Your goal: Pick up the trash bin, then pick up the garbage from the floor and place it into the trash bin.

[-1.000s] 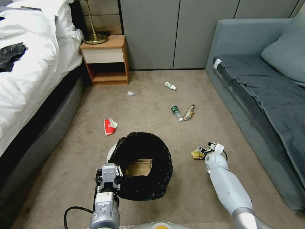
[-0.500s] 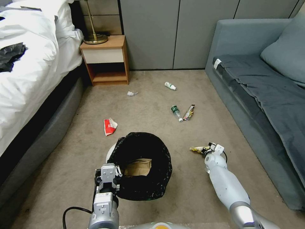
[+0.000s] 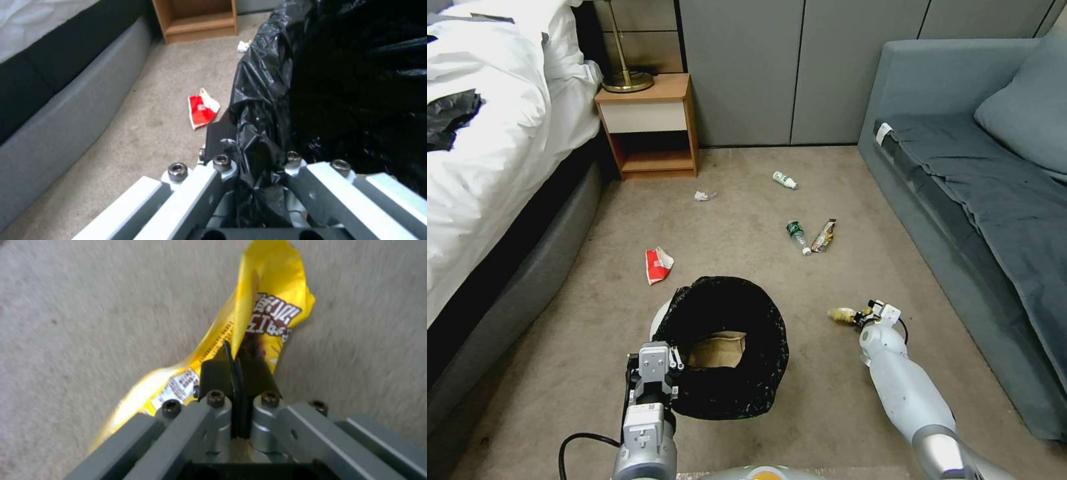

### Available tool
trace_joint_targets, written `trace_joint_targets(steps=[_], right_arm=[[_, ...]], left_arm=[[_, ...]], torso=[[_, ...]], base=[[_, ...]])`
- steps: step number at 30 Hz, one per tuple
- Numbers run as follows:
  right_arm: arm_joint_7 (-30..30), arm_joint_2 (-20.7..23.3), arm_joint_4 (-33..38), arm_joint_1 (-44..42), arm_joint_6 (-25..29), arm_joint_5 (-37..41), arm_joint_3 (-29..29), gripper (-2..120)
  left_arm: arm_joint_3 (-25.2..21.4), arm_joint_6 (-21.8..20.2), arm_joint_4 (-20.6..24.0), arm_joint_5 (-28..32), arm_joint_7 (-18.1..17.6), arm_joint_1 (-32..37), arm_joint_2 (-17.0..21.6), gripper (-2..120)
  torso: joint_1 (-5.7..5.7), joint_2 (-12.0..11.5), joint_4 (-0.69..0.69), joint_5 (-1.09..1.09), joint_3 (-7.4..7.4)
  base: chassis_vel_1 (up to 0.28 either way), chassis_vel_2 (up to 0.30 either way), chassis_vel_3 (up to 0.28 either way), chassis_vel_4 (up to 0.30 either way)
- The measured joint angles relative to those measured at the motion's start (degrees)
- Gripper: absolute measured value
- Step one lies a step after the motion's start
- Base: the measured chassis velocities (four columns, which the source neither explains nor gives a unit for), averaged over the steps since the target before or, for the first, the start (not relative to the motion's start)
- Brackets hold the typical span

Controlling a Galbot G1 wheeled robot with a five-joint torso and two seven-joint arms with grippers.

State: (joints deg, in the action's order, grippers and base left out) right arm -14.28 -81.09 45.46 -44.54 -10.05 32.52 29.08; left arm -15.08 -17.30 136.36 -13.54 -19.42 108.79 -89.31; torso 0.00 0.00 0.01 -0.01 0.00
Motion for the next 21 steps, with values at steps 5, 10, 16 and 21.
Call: trace_joint_targets(steps=[5,10,16,21], right_arm=[[2.00,0.91,7.81,-4.35,7.47,-4.95,-0.05,0],[7.16,1.40,20.95,-8.94,18.87,-16.48,1.61,0],[21.68,2.37,43.46,-14.99,31.12,-20.24,1.16,0],[29.44,3.93,60.83,-21.64,33.73,-18.02,-3.68,0]], left_arm=[[0.03,0.01,0.00,0.38,0.02,-0.30,0.20,2],[0.12,0.01,-0.31,0.55,0.09,-0.62,0.34,2],[0.22,-0.02,-0.99,0.89,0.14,-1.14,0.38,2],[0.27,-0.10,-1.17,1.25,0.26,-1.40,0.47,2]], torso=[[0.00,0.00,-0.01,0.01,0.00],[0.00,0.00,-0.02,-0.02,0.00],[0.01,0.00,-0.06,-0.07,-0.01],[0.00,0.01,0.00,-0.05,0.01]], base=[[0.000,0.000,0.000,0.000],[0.000,0.000,0.000,0.000],[0.000,0.000,0.000,0.000],[0.000,0.000,0.000,0.000]])
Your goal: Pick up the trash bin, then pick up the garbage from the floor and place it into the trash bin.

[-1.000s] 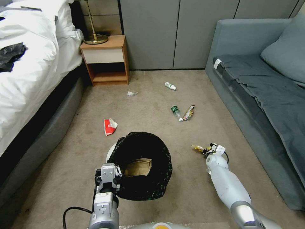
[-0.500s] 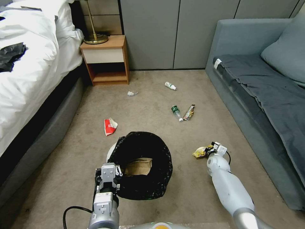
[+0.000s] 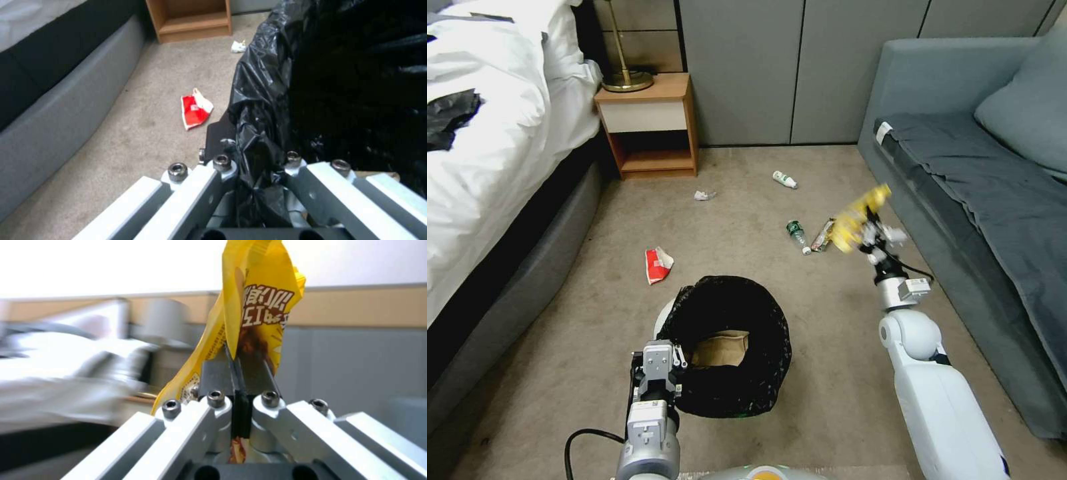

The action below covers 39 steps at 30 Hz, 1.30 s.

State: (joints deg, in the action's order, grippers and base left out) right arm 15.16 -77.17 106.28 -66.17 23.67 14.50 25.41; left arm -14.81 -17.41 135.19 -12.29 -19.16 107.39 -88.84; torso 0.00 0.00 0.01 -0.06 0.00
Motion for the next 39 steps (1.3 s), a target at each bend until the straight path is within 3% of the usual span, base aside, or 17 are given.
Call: trace_joint_targets(steps=[2,9,21,32,39], right_arm=[[2.55,1.18,6.29,-4.78,1.57,-1.75,-3.47,0],[4.03,4.05,10.29,-12.16,4.23,-6.37,-11.01,0],[5.52,4.44,1.40,-17.04,8.84,-12.38,-16.20,0],[5.96,3.40,-2.47,-16.35,8.97,-12.83,-16.69,0],[6.12,3.46,-3.60,-16.66,9.04,-14.27,-18.50,30]], left_arm=[[-0.05,-0.15,0.00,0.25,0.01,-0.19,0.15,2],[-0.07,-0.25,-0.30,0.55,0.05,-0.57,0.28,2],[0.15,-0.30,-0.36,0.95,0.09,-1.05,0.26,2],[0.47,-0.32,-0.30,0.99,0.10,-1.07,0.25,2],[0.85,-0.41,-0.19,0.75,0.11,-1.29,-0.11,2]], torso=[[0.00,0.00,-0.02,0.10,0.00],[0.00,0.00,-0.02,0.06,0.00],[0.00,0.00,-0.01,0.06,0.00],[0.00,0.00,-0.01,0.06,0.00],[0.00,0.00,-0.01,0.06,0.00]], base=[[0.000,0.000,0.000,0.000],[0.000,0.000,0.000,0.000],[0.000,0.000,0.000,0.000],[0.000,0.000,0.000,0.000],[0.000,0.000,0.000,0.000]])
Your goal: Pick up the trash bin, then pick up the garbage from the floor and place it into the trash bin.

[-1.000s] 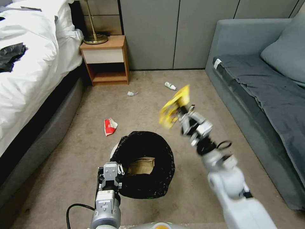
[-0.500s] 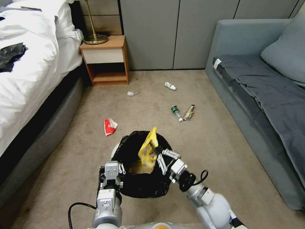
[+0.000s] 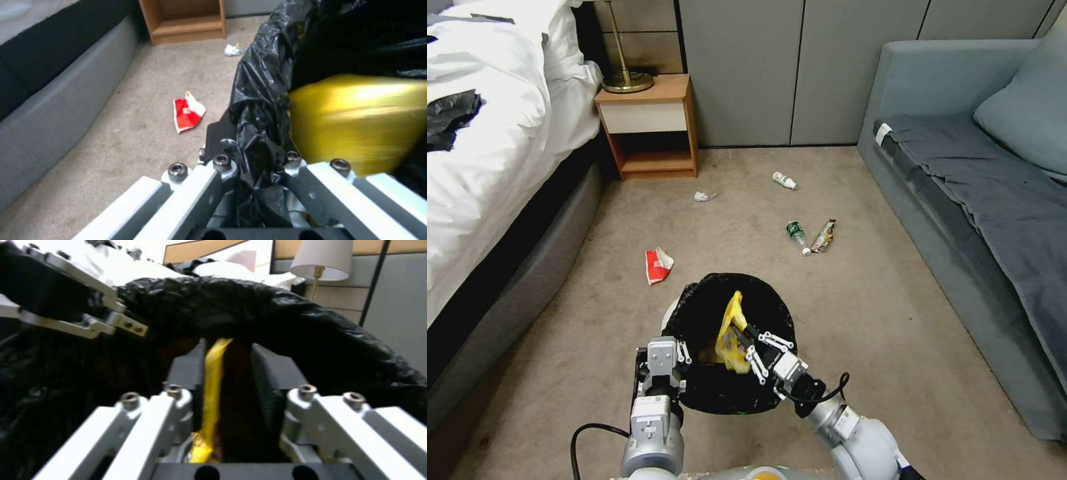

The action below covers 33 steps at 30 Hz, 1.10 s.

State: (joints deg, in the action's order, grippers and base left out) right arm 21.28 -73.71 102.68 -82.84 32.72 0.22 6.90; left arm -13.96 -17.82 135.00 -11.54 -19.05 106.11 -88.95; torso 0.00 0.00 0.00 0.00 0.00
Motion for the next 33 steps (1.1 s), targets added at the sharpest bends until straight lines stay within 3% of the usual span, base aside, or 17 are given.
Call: trace_joint_targets(steps=[8,11,15,17,20,25,31,32,33], right_arm=[[0.00,0.04,0.30,-0.08,-0.03,-0.21,-0.41,53],[-0.08,0.46,1.09,-0.50,-0.23,0.03,-0.49,70],[-0.09,0.62,1.65,-0.81,-0.25,0.21,-0.41,80],[-0.07,0.74,2.39,-1.10,-0.25,0.33,-0.24,91],[-0.06,0.97,3.67,-1.51,-0.24,0.49,0.14,99],[-1.52,1.07,7.47,-2.57,0.02,0.59,1.13,100],[-14.52,-1.12,17.84,-4.74,-4.65,-5.13,4.37,100],[-21.35,-2.70,21.08,-5.63,-7.23,-8.25,6.38,100],[-21.35,-2.70,21.08,-5.63,-7.23,-8.25,6.38,100]], left_arm=[[0.01,-0.03,-0.01,-0.03,0.00,-0.07,-0.04,2],[-0.03,-0.13,-0.01,-0.05,0.02,-0.13,-0.04,2],[-0.02,-0.17,-0.01,-0.10,0.02,-0.14,-0.04,2],[0.05,-0.18,-0.01,-0.19,0.03,-0.13,-0.06,2],[0.09,-0.18,0.01,-0.25,0.07,-0.09,-0.05,2],[-0.05,-0.17,0.03,-0.27,0.09,0.07,0.05,2],[-0.26,-0.11,0.03,-0.14,0.10,0.14,0.19,2],[-0.36,-0.10,0.11,0.06,0.11,0.07,0.23,2],[-0.36,-0.10,0.11,0.06,0.11,0.07,0.23,2]], torso=[[0.00,0.00,0.00,0.00,0.00],[0.00,0.00,0.00,0.00,0.00],[0.00,0.00,0.00,0.00,0.00],[0.00,0.00,0.00,0.00,0.00],[0.00,0.00,0.00,0.00,0.00],[0.00,0.00,0.00,0.00,0.00],[0.00,0.00,0.00,0.01,0.00],[0.00,0.00,0.00,0.01,0.00],[0.00,0.00,0.00,0.01,0.00]], base=[[0.000,0.000,0.000,0.000],[0.000,0.000,0.000,0.000],[0.000,0.000,0.000,0.000],[0.000,0.000,0.000,0.000],[0.000,0.000,0.000,0.000],[0.000,0.000,0.000,0.000],[0.000,0.000,0.000,0.000],[0.000,0.000,0.000,0.000],[0.000,0.000,0.000,0.000]])
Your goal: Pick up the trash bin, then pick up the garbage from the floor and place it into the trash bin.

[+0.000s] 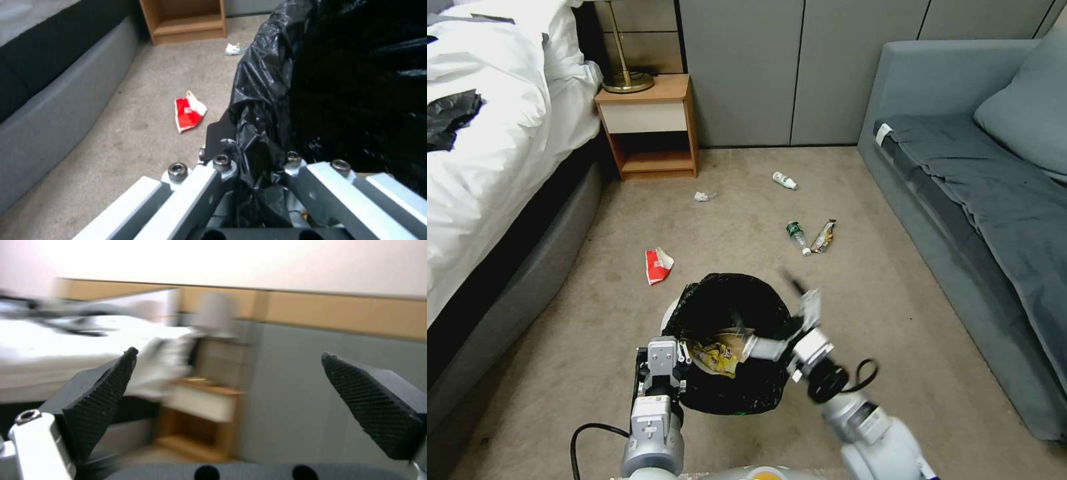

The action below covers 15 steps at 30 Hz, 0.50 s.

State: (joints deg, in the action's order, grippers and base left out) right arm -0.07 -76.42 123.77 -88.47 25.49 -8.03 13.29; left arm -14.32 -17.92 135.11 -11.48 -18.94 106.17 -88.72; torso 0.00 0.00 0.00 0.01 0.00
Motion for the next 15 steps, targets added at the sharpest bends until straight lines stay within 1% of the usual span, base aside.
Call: trace_joint_targets(steps=[1,2,3,4,6,8,11,15], right_arm=[[-3.13,-0.72,1.33,-0.93,-1.85,0.07,0.71,100],[-5.00,-1.14,1.94,-1.71,-2.84,0.82,1.02,100],[-5.00,-1.14,1.94,-1.71,-2.84,0.82,1.02,100],[-7.41,-1.92,2.44,-3.59,-4.01,2.12,1.89,100],[-8.54,-2.73,2.20,-5.82,-3.84,2.74,3.57,100],[-8.69,-2.96,1.89,-6.55,-3.55,2.97,4.20,100],[-8.94,-3.39,-0.94,-8.87,-1.46,4.29,7.18,100],[-8.44,-3.10,-3.27,-9.26,0.56,4.86,8.67,100]], left_arm=[[-0.13,0.00,0.11,0.18,0.00,-0.06,0.07,2],[-0.24,0.00,0.15,0.32,0.00,-0.11,0.13,2],[-0.24,0.00,0.15,0.32,0.00,-0.11,0.13,2],[-0.48,-0.02,0.20,0.62,0.00,-0.24,0.24,2],[-0.71,-0.15,0.38,0.99,0.00,-0.39,0.37,2],[-0.79,-0.19,0.41,1.09,0.00,-0.44,0.41,2],[-0.89,-0.43,0.76,1.60,0.00,-0.59,0.51,2],[-0.86,-0.65,0.83,2.54,-0.03,-0.66,0.58,2]], torso=[[0.00,0.00,0.00,-0.01,0.00],[0.00,0.00,0.01,-0.01,0.00],[0.00,0.00,0.01,-0.01,0.00],[0.00,0.00,-0.01,0.00,0.00],[0.00,0.00,-0.01,-0.01,0.00],[0.00,0.00,-0.01,0.00,0.00],[0.00,0.00,-0.01,-0.01,0.00],[0.01,0.00,0.00,-0.01,0.00]], base=[[0.000,0.000,0.000,0.000],[0.000,0.000,0.000,0.000],[0.000,0.000,0.000,0.000],[0.000,0.000,0.000,0.000],[0.000,0.000,0.000,0.000],[0.000,0.000,0.000,0.000],[0.000,0.000,0.000,0.000],[0.000,0.000,0.000,0.000]])
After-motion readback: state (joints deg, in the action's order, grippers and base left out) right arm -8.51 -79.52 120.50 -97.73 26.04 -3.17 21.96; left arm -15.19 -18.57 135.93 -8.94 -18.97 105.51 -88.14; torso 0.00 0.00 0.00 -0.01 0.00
